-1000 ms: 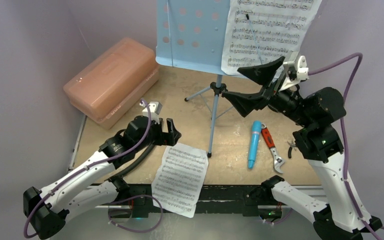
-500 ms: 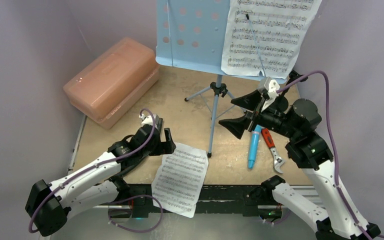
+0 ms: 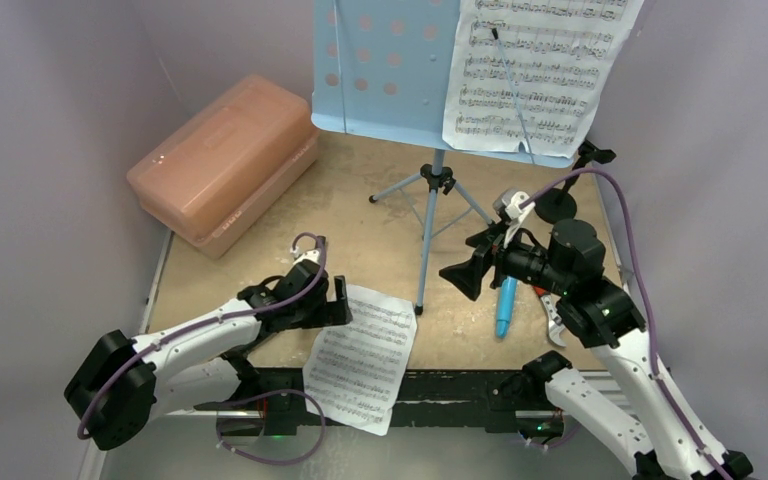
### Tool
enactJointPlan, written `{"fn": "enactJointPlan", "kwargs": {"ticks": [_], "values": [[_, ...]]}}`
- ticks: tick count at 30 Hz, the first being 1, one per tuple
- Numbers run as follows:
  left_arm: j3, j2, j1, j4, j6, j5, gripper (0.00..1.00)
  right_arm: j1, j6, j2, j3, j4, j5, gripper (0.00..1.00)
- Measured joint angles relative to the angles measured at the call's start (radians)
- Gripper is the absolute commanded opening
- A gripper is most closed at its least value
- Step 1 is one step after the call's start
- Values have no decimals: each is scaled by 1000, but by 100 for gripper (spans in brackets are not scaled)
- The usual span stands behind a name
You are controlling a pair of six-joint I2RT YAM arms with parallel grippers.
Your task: Set up the instrument practice props
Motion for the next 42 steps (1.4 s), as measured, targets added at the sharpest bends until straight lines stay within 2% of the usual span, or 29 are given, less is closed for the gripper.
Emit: {"fn": "enactJointPlan", "kwargs": {"ticks": [16, 24, 37, 42], "values": [[-31, 97, 4, 315, 2, 158, 96, 0, 21, 28, -65, 14, 4, 98], [-31, 118, 5, 354, 33, 237, 89, 0, 26, 38, -65, 25, 5, 98], [-35, 168, 6, 414, 74, 293, 69, 0, 29, 38, -65, 60, 18, 98], [-15, 224, 6, 458, 110, 307, 54, 0, 30, 31, -66, 74, 24, 98]]}}
